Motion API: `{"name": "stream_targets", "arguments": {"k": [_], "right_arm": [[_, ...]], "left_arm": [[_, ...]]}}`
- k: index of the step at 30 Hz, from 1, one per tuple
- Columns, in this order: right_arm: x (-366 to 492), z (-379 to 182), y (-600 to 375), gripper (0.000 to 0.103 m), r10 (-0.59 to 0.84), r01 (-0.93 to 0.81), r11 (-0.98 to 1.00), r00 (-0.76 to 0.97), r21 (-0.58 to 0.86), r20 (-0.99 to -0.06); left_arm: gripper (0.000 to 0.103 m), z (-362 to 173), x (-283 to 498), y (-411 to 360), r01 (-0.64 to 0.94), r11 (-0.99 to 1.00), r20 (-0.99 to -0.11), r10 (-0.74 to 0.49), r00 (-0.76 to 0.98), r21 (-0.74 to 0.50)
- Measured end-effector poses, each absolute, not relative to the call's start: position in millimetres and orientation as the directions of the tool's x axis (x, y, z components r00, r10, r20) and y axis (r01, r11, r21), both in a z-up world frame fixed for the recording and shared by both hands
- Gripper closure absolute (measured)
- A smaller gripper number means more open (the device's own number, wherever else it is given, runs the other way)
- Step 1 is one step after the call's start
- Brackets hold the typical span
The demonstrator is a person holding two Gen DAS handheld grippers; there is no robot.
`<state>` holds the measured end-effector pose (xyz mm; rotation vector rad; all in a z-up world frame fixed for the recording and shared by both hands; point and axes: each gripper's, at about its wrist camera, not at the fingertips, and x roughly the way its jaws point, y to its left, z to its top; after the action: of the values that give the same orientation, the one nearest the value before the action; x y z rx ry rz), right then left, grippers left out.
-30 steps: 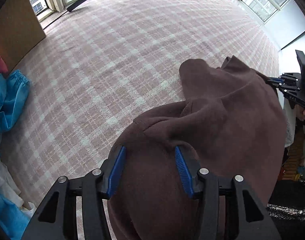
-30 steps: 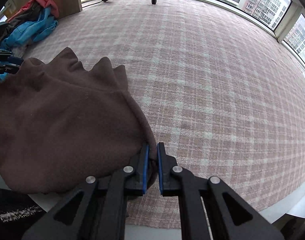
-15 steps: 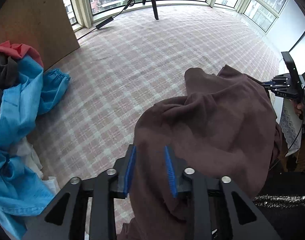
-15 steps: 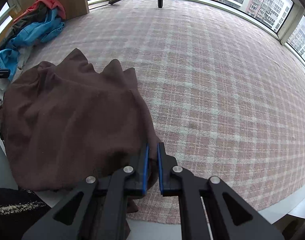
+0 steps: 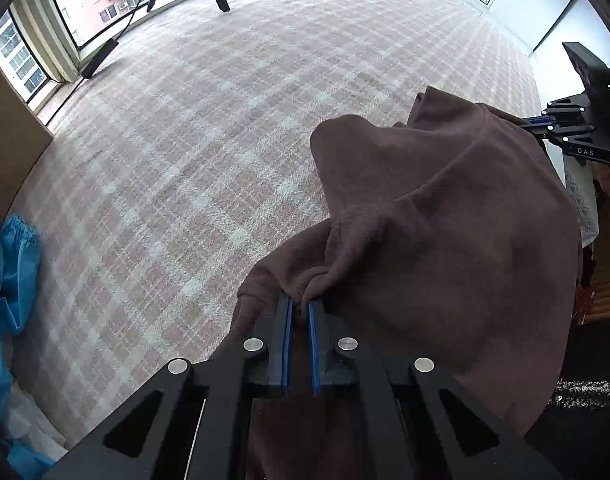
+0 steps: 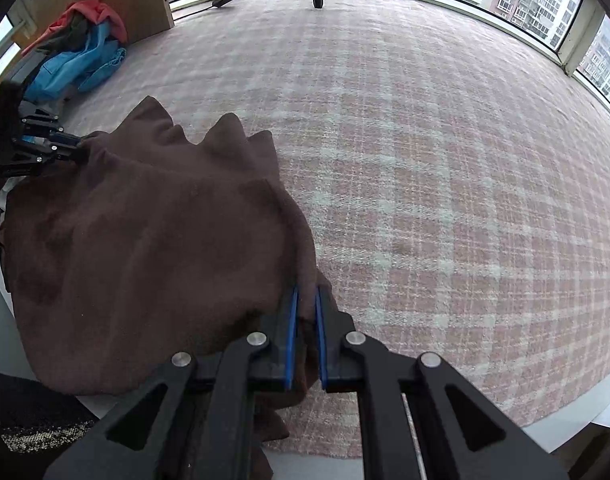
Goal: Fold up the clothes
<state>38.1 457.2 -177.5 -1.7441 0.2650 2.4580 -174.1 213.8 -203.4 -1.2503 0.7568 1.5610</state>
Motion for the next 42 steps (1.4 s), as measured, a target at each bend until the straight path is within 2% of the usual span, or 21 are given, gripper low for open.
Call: {"name": "stream_targets", "arguments": {"k": [4,6,7,9,10,12,13,14,15,16,17,19,25,27,28,29,30,31,32,40,42], "right_arm": [[40.7,-150.1,459.5,0.095,-0.046,-0.191,-0.972,-0.404,0.134,-0.913],[36.5,-144.7,460.5,0.095,-0.078,-0.181,-0.968,-0.431,0.171,-0.899],[31.8,-148.0,460.6,0.095,-0.098,-0.175,-0.966,-0.43,0.19,-0.897],[17.4,-170.0,453.8,0.094,-0.025,-0.177,-0.98,-0.331,0.088,-0.943],[12.3,-178.5,451.4,0.094,0.007,-0.162,-0.986,-0.288,0.041,-0.958],[9.9,-177.2,454.0,0.093,0.0,-0.147,-0.988,-0.276,0.042,-0.961],[10.9,-170.3,457.6,0.092,-0.015,-0.148,-0.987,-0.292,0.061,-0.956],[12.5,-161.9,461.7,0.085,-0.033,-0.151,-0.985,-0.314,0.084,-0.949],[14.1,-153.6,465.8,0.072,-0.05,-0.154,-0.982,-0.336,0.107,-0.941],[14.5,-147.8,468.6,0.065,-0.06,-0.153,-0.981,-0.351,0.12,-0.934],[14.6,-142.8,471.1,0.055,-0.068,-0.152,-0.98,-0.364,0.131,-0.929],[9.0,-142.1,471.8,0.054,-0.088,-0.141,-0.979,-0.366,0.148,-0.927],[4.1,-174.6,451.5,0.054,-0.103,-0.098,-0.986,-0.279,0.135,-0.955],[4.5,-176.6,448.5,0.054,-0.109,-0.093,-0.986,-0.287,0.141,-0.952],[4.7,-177.0,447.4,0.055,-0.113,-0.092,-0.985,-0.293,0.145,-0.949],[5.0,-177.5,446.2,0.063,-0.116,-0.091,-0.985,-0.299,0.15,-0.947],[5.2,-177.9,445.1,0.079,-0.12,-0.09,-0.984,-0.305,0.154,-0.945],[6.4,-175.1,444.7,0.086,-0.118,-0.095,-0.983,-0.314,0.155,-0.942],[7.9,-171.4,444.5,0.091,-0.115,-0.101,-0.983,-0.324,0.155,-0.939],[18.0,-141.9,441.0,0.093,-0.089,-0.147,-0.976,-0.407,0.162,-0.909],[20.7,-143.9,434.2,0.093,-0.065,-0.139,-0.982,-0.396,0.13,-0.916]], "left_arm": [[0.097,-157.1,-173.5,171.5,-0.906,-0.411,-0.923,0.377,-0.073,-0.097],[0.09,-152.1,-172.8,152.5,-0.897,-0.433,-0.918,0.387,-0.092,-0.093],[0.083,-150.0,-172.6,143.2,-0.891,-0.444,-0.915,0.389,-0.101,-0.09],[0.081,-180.2,-183.1,145.5,-0.874,-0.486,-0.963,0.236,-0.131,0.0],[0.085,-193.2,-190.2,145.6,-0.863,-0.504,-0.976,0.167,-0.139,0.036],[0.086,-191.0,-200.9,143.6,-0.846,-0.531,-0.97,0.221,-0.098,-0.035],[0.08,-184.1,-202.6,147.0,-0.85,-0.523,-0.96,0.263,-0.095,-0.059],[0.072,-178.8,-200.6,154.2,-0.865,-0.498,-0.953,0.285,-0.099,-0.059],[0.066,-173.6,-198.5,161.5,-0.88,-0.472,-0.946,0.307,-0.102,-0.058],[0.055,-173.9,-195.7,170.5,-0.896,-0.439,-0.946,0.313,-0.089,-0.061],[0.053,-174.3,-193.0,179.4,-0.912,-0.406,-0.945,0.319,-0.076,-0.063],[0.053,-179.7,-187.6,196.7,-0.933,-0.353,-0.951,0.306,-0.047,-0.068],[0.053,-218.5,-191.3,220.9,-0.943,-0.326,-0.977,0.215,-0.004,-0.068],[0.056,-229.7,-194.7,222.3,-0.935,-0.342,-0.979,0.201,0.025,-0.094],[0.064,-232.5,-194.7,221.6,-0.932,-0.346,-0.979,0.202,0.037,-0.106],[0.084,-228.3,-193.5,218.2,-0.93,-0.352,-0.976,0.218,0.03,-0.108],[0.094,-224.2,-192.4,214.9,-0.927,-0.358,-0.972,0.234,0.024,-0.109],[0.099,-220.0,-191.3,211.5,-0.925,-0.365,-0.968,0.25,0.017,-0.11],[0.099,-215.8,-190.2,208.1,-0.922,-0.371,-0.964,0.265,0.01,-0.112],[0.1,-184.3,-180.6,190.0,-0.919,-0.38,-0.929,0.367,-0.051,-0.1],[0.093,-187.0,-182.0,196.4,-0.924,-0.379,-0.93,0.355,-0.095,-0.05]]}}
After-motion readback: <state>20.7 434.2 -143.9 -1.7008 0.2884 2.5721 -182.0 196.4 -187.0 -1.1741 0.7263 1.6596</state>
